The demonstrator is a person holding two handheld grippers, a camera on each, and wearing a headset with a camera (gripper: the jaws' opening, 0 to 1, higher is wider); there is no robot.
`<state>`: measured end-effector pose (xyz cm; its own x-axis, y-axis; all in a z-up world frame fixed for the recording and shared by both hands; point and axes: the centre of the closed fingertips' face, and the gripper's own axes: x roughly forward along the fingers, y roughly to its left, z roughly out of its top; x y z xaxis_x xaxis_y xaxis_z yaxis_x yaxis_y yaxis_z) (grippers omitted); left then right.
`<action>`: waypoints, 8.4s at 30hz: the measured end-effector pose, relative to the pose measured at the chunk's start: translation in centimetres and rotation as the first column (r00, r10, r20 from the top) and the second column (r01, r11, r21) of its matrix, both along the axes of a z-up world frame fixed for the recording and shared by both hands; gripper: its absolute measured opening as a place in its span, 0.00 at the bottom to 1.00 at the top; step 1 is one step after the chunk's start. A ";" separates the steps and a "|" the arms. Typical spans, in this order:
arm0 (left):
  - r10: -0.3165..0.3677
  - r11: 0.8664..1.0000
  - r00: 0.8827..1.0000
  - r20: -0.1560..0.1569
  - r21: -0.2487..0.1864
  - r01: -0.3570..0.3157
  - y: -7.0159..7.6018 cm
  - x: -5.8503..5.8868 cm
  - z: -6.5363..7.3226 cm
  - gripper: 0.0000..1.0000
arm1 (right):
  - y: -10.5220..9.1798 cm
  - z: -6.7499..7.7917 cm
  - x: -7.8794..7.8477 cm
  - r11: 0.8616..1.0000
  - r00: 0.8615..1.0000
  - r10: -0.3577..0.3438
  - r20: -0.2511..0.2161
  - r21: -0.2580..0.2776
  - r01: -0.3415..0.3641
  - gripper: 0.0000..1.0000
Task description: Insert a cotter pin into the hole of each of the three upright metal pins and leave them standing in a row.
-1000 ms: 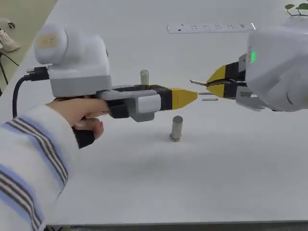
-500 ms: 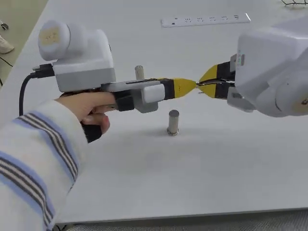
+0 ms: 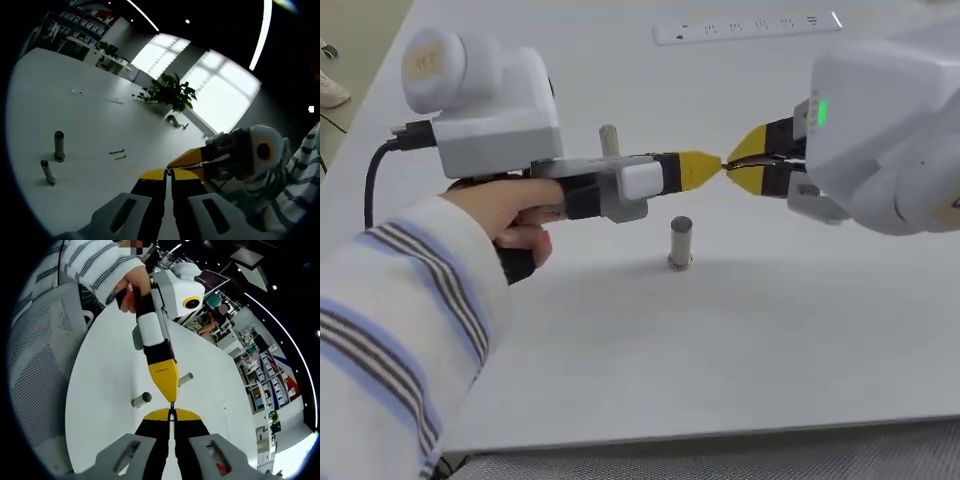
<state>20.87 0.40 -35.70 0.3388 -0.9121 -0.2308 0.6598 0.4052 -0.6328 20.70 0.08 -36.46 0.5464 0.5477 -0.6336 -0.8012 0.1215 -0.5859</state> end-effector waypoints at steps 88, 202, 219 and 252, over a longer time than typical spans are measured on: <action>-0.418 0.899 0.787 0.454 0.330 0.288 -0.1 -6.9 0.0 0.00 | 0.7 -2.2 -7.2 0.892 0.844 0.104 -0.526 0.424 0.155 0.00; -0.539 0.723 0.788 0.297 0.643 0.252 1.8 -0.6 -7.8 0.10 | -1.2 -8.2 -1.5 0.952 0.849 -0.020 -0.529 0.249 0.177 0.00; -0.485 0.732 0.836 0.255 0.642 0.228 1.7 -0.6 -8.1 0.09 | -0.4 -8.3 -1.3 0.958 0.855 -0.005 -0.518 0.242 0.152 0.00; -0.462 0.741 0.850 0.253 0.636 0.213 2.0 -1.0 -7.8 0.09 | 1.4 -8.3 -1.5 0.965 0.879 0.014 -0.477 0.236 0.112 0.00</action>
<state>19.90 2.44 -43.54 0.2045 -0.7203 -0.6629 0.9519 0.3041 -0.0367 19.21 1.49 -44.72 0.2478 0.7021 -0.6676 -0.9622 0.2588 -0.0850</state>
